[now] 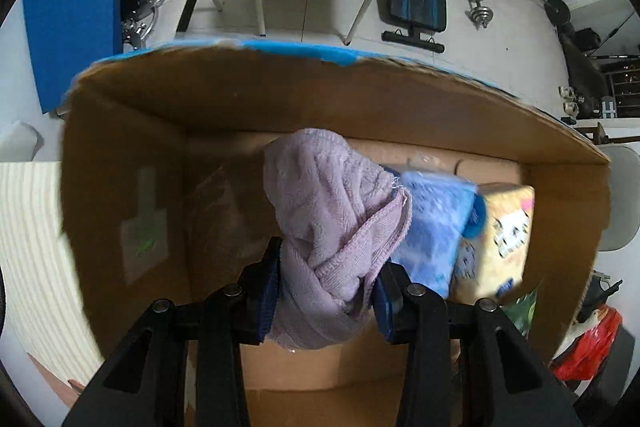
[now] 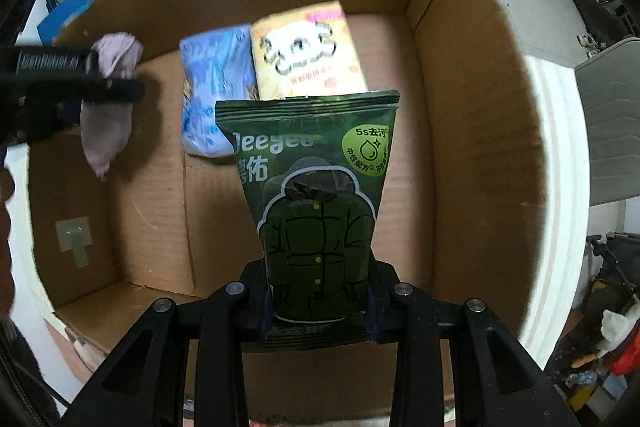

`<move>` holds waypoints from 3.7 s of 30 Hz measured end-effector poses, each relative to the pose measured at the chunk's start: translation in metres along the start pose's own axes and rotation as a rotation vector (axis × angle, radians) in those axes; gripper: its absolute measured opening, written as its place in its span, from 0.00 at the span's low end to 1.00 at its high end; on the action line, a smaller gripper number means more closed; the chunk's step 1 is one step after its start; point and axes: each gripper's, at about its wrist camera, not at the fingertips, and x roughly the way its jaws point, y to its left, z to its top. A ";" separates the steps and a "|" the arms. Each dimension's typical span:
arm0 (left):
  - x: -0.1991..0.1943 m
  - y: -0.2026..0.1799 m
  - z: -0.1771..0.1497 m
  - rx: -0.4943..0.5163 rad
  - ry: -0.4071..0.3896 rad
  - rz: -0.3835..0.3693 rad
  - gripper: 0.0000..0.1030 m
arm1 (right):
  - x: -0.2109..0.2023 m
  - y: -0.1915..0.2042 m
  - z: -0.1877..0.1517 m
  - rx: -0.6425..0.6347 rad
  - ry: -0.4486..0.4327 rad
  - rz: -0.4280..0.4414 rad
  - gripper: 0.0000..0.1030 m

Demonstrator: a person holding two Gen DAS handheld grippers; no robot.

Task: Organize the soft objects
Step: 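Drop the towel into the box with the left tool while the right tool drops the wipes pack, then grasp the black pack with the left tool while the right tool grasps the red snack bag, then place the black pack in the box with the left tool while the right tool places the red bag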

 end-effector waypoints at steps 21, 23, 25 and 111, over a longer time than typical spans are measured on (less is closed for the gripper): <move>-0.037 -0.009 -0.010 0.078 -0.083 0.031 0.94 | -0.018 -0.012 0.015 0.001 -0.022 0.012 0.90; -0.052 -0.009 -0.023 0.088 -0.122 0.031 0.96 | -0.030 -0.012 0.015 -0.010 -0.045 0.016 0.99; -0.068 -0.008 -0.039 0.104 -0.173 0.053 0.97 | -0.041 -0.009 0.014 -0.023 -0.075 0.009 1.00; 0.085 -0.013 -0.355 -0.130 0.009 0.159 0.44 | 0.077 0.017 -0.328 -0.369 0.163 -0.124 0.51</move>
